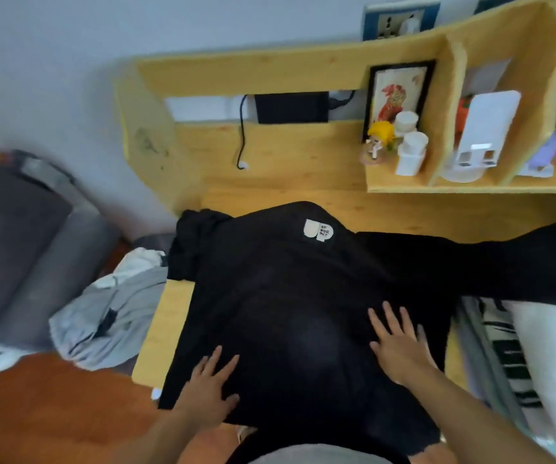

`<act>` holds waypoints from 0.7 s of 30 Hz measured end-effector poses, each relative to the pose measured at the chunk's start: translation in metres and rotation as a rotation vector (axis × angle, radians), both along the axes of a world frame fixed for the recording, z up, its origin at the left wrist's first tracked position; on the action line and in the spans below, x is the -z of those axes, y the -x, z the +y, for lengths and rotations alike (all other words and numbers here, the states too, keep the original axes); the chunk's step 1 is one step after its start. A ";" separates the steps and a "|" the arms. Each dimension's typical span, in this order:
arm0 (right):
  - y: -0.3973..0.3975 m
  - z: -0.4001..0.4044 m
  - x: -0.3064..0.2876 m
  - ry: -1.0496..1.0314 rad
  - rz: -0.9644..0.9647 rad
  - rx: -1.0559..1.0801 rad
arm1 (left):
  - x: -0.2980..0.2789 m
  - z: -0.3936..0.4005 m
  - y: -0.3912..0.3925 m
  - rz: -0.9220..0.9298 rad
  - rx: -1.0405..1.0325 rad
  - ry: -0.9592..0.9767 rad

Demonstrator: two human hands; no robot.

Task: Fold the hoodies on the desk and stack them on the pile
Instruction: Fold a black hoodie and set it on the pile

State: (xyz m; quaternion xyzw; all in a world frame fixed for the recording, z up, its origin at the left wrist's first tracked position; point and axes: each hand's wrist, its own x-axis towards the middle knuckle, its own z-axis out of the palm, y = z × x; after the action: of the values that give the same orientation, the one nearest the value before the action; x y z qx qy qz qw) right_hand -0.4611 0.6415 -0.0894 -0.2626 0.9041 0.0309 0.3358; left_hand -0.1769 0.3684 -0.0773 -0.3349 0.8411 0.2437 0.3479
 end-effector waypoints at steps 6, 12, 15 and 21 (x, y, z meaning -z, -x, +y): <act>0.032 -0.086 -0.041 -0.224 0.115 0.480 | -0.031 -0.064 0.014 0.106 -0.261 -0.566; -0.082 -0.198 -0.035 0.283 0.159 -0.070 | -0.010 -0.193 0.053 0.562 -0.765 -0.023; -0.113 -0.192 -0.008 -0.050 0.115 -0.153 | 0.013 -0.244 0.073 0.567 -0.728 -0.004; -0.092 -0.167 -0.011 -0.247 0.069 0.008 | 0.025 -0.271 0.092 0.640 -0.776 0.127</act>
State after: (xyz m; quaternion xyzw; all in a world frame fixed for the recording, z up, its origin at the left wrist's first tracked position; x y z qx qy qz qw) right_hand -0.3693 0.4749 -0.0788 -0.2143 0.9055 0.1499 0.3342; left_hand -0.2689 0.0976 -0.1019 -0.5520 0.7322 0.3937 -0.0645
